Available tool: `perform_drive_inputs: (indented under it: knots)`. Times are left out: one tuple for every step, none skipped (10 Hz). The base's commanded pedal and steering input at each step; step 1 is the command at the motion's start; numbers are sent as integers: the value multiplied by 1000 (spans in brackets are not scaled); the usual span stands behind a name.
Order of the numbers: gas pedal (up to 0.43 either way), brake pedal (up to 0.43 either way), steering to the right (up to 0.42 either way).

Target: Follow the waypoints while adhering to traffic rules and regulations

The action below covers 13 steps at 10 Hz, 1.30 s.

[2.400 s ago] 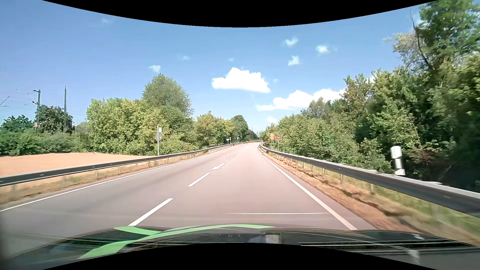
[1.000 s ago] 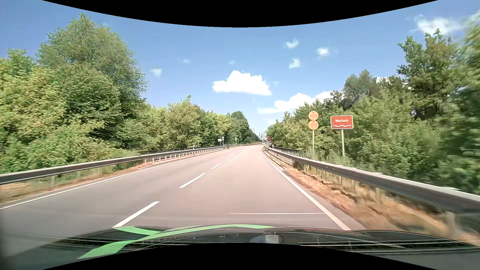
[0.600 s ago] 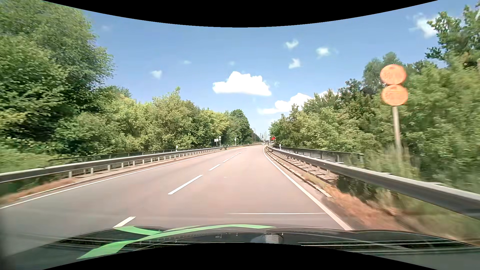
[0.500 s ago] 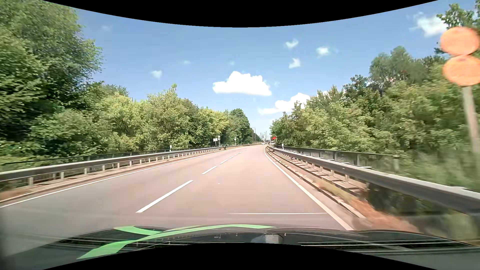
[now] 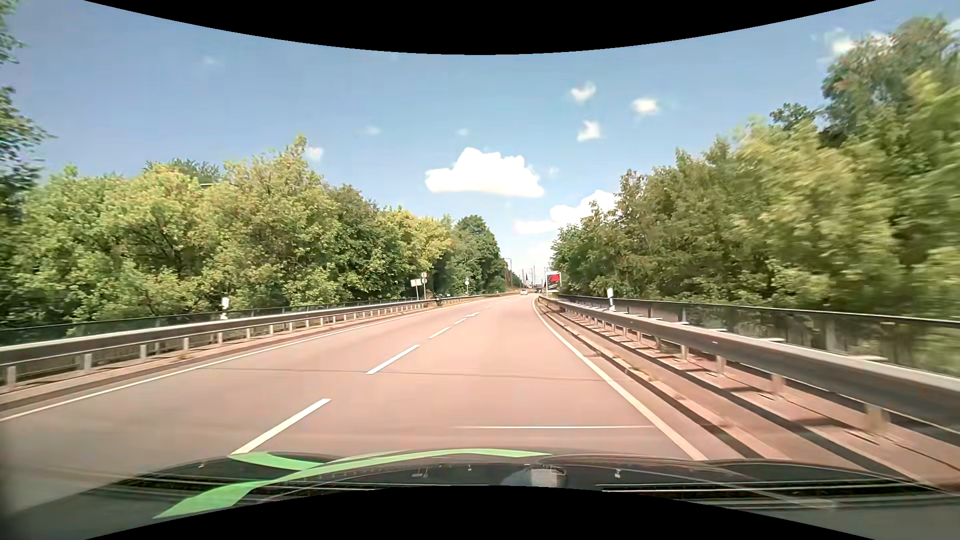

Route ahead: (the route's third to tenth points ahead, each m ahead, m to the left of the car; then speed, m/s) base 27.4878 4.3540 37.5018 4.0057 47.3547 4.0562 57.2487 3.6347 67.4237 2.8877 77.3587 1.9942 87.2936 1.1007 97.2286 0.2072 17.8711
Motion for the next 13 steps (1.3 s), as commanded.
perform_drive_inputs:
  knots:
    - [197,0,4]
    - [189,0,3]
    - [189,0,3]
    - [197,0,3]
    - [209,0,3]
    - [220,0,3]
    - [228,0,3]
    - [240,0,3]
    - [260,0,3]
    - [268,0,3]
    - [268,0,3]
    - [268,0,3]
    - [260,0,3]
